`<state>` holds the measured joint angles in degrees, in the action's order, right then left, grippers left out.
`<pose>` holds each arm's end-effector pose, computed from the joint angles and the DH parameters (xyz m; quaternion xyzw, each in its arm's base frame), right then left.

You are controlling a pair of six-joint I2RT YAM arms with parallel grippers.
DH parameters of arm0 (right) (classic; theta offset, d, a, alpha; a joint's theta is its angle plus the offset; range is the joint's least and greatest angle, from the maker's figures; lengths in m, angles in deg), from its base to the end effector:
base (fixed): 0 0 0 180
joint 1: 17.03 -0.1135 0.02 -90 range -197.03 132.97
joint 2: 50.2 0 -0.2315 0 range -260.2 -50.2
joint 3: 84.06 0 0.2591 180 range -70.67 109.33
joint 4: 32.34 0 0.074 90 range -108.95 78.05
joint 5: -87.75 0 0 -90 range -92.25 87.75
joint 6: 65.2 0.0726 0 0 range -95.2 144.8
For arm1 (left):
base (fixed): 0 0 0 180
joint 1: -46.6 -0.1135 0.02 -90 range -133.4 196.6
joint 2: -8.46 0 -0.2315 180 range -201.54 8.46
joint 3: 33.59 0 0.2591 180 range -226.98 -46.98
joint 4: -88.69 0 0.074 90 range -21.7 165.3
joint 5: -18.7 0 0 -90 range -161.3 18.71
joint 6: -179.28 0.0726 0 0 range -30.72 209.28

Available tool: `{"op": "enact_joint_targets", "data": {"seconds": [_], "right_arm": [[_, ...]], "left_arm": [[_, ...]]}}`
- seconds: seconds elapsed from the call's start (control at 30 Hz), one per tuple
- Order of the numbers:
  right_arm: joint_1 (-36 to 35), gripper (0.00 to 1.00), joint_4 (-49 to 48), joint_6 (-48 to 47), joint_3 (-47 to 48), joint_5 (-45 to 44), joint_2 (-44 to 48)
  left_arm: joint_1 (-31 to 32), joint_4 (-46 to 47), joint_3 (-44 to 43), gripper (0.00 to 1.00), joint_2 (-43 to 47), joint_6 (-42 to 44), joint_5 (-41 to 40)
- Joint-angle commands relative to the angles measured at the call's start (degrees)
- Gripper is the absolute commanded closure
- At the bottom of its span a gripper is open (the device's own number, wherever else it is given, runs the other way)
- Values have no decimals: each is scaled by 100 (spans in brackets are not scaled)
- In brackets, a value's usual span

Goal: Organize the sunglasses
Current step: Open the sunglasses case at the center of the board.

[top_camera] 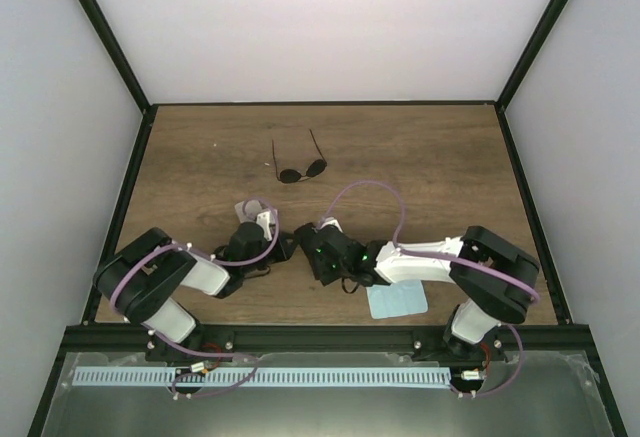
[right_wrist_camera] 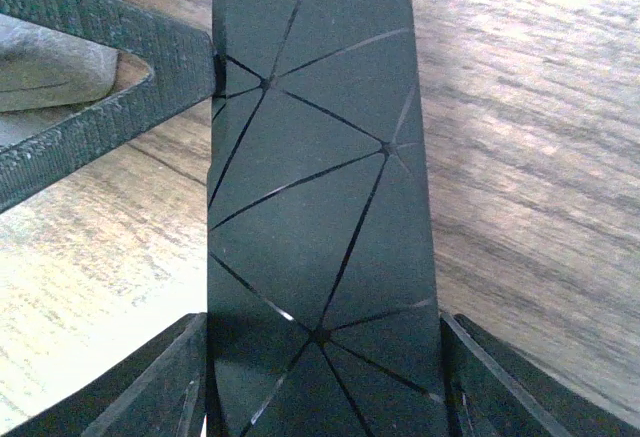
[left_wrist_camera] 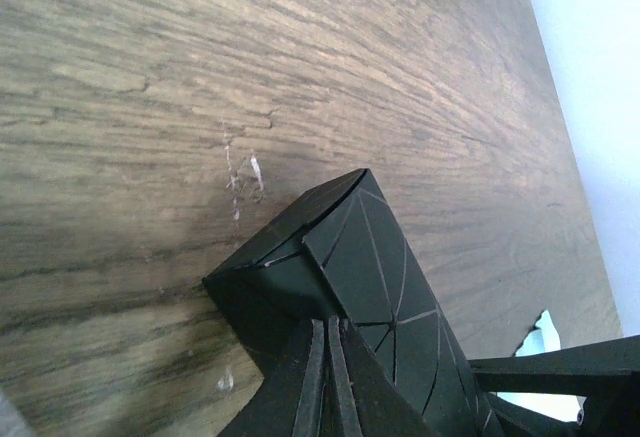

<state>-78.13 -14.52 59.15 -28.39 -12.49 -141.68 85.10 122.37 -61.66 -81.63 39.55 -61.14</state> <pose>0.1671 0.2760 0.0762 -0.1918 0.9270 0.1730 0.2718 0.2033 -0.1781 0.0471 -0.0385 0.8557 -0.4099 0.3136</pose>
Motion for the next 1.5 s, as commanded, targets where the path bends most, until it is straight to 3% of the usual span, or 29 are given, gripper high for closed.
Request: {"op": "enact_joint_targets", "data": {"seconds": [0.0,1.2,1.47], "right_arm": [[-77,38,-169,54,-9,301,181],[-25,37,-570,307,-318,706,406],[-308,32,362,571,199,-302,183]], "left_arm": [[2,-1,176,96,124,-48,80],[-5,325,193,96,-290,-45,132],[-3,239,135,96,-254,-15,133]]}}
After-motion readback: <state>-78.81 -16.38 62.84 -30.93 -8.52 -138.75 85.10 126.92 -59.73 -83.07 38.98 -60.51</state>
